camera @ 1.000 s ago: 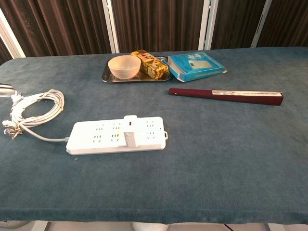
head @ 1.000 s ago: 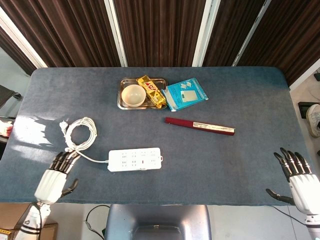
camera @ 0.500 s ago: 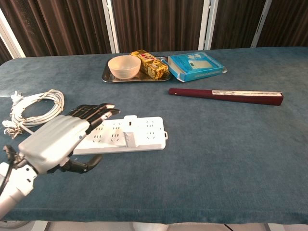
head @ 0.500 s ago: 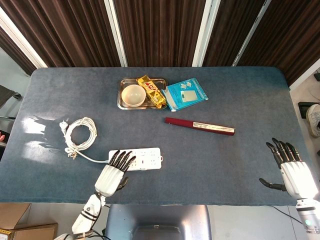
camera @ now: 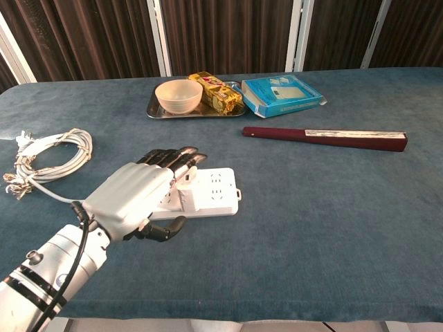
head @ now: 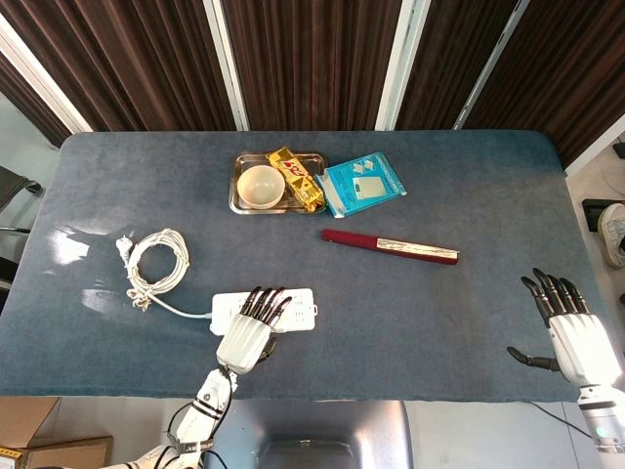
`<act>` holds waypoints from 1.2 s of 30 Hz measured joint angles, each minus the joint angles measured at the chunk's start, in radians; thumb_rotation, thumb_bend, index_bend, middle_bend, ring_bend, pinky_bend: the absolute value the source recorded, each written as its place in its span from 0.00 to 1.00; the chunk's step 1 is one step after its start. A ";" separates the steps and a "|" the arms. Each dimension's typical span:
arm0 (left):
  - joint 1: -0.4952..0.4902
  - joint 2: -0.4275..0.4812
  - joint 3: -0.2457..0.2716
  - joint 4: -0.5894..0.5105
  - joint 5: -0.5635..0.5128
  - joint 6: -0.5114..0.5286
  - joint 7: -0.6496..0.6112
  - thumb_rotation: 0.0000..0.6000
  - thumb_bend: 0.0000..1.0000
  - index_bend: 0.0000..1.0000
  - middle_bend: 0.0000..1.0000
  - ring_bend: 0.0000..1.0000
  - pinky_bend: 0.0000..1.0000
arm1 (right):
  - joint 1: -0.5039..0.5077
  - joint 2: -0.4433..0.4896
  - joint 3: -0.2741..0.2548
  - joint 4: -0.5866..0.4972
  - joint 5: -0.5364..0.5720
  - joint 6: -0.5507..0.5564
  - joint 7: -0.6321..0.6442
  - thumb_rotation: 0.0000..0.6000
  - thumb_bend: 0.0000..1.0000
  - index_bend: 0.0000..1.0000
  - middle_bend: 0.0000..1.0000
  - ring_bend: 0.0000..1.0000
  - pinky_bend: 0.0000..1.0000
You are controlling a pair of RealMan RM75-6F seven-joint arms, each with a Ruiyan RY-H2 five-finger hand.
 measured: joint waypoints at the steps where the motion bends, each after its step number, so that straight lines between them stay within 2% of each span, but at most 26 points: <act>1: -0.006 -0.005 -0.002 0.001 -0.005 -0.004 -0.003 1.00 0.38 0.00 0.00 0.00 0.08 | 0.000 0.000 0.000 0.000 0.000 0.000 0.000 1.00 0.17 0.00 0.00 0.00 0.00; 6: -0.023 -0.026 -0.009 0.013 -0.017 -0.008 -0.009 1.00 0.38 0.00 0.00 0.00 0.09 | 0.001 0.004 -0.003 -0.003 0.004 -0.003 0.000 1.00 0.17 0.00 0.00 0.00 0.00; 15: -0.051 -0.081 -0.029 0.099 -0.054 -0.019 -0.019 1.00 0.38 0.00 0.00 0.00 0.12 | 0.000 0.007 -0.007 0.000 0.004 0.000 0.011 1.00 0.17 0.00 0.00 0.00 0.00; 17: -0.055 -0.087 -0.032 0.111 -0.055 -0.010 -0.026 1.00 0.38 0.00 0.00 0.00 0.16 | -0.001 0.009 -0.008 0.002 0.003 0.002 0.013 1.00 0.17 0.00 0.00 0.00 0.00; 22: -0.056 -0.094 -0.023 0.122 -0.052 0.019 -0.042 1.00 0.38 0.02 0.07 0.10 0.27 | -0.001 0.009 -0.008 0.003 0.008 0.001 0.013 1.00 0.17 0.00 0.00 0.00 0.00; 29: -0.061 -0.104 -0.020 0.142 -0.067 0.017 -0.052 1.00 0.38 0.15 0.22 0.24 0.36 | 0.006 0.009 -0.014 -0.003 0.001 -0.011 -0.003 1.00 0.17 0.00 0.00 0.00 0.00; 36: -0.066 -0.103 -0.011 0.147 -0.059 0.034 -0.073 1.00 0.39 0.22 0.28 0.30 0.43 | 0.055 -0.006 -0.021 -0.001 -0.063 -0.052 -0.031 1.00 0.17 0.00 0.00 0.00 0.00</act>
